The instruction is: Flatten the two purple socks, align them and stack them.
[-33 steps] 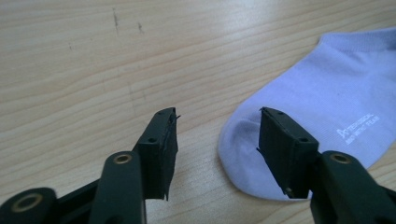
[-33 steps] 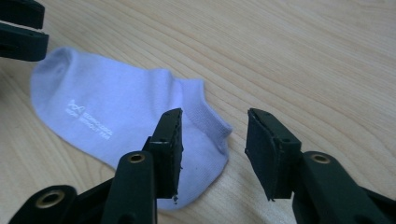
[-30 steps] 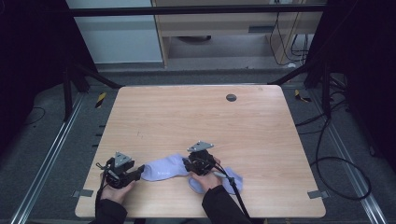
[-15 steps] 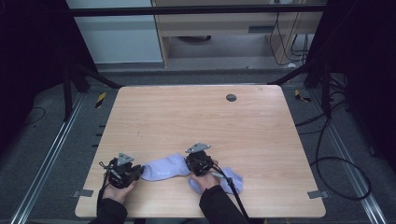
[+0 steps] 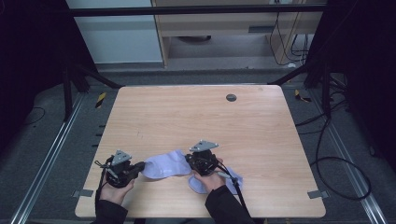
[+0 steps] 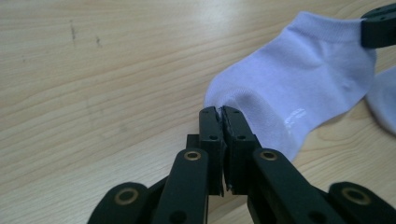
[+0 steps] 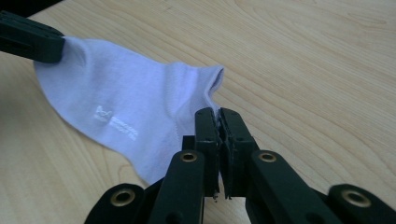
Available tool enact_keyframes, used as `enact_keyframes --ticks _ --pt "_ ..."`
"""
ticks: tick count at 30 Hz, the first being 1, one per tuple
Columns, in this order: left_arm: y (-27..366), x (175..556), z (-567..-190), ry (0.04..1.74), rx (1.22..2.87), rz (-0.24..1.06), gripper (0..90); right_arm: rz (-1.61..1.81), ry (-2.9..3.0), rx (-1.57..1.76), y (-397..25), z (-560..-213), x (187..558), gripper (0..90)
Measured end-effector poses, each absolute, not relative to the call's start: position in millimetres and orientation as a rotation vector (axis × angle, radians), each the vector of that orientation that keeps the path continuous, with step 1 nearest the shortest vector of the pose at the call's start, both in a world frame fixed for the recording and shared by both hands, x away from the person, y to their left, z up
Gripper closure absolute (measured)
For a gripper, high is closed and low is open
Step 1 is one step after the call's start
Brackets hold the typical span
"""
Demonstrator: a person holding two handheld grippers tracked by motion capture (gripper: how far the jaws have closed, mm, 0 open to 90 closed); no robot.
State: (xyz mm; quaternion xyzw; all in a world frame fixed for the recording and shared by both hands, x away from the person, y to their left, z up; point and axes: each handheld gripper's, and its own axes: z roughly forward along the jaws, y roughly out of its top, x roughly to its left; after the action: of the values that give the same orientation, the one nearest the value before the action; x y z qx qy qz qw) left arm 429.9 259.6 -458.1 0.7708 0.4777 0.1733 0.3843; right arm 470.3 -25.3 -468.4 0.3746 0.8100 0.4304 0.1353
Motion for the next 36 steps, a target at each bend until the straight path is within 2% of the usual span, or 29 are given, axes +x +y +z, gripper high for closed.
enact_keyframes --ticks 14,21,36 --pt "209.8 420.6 -438.3 1.091 1.996 0.434 86.6 1.257 2.299 1.083 -85.2 -438.8 447.8 87.2" --pt "180.7 420.7 -430.4 1.026 2.017 0.415 86.6 1.249 2.262 1.114 -124.6 -435.9 429.8 87.2" --pt "139.5 417.7 -438.8 0.951 2.093 0.345 86.7 1.223 2.252 1.171 -163.6 -442.5 405.9 87.0"
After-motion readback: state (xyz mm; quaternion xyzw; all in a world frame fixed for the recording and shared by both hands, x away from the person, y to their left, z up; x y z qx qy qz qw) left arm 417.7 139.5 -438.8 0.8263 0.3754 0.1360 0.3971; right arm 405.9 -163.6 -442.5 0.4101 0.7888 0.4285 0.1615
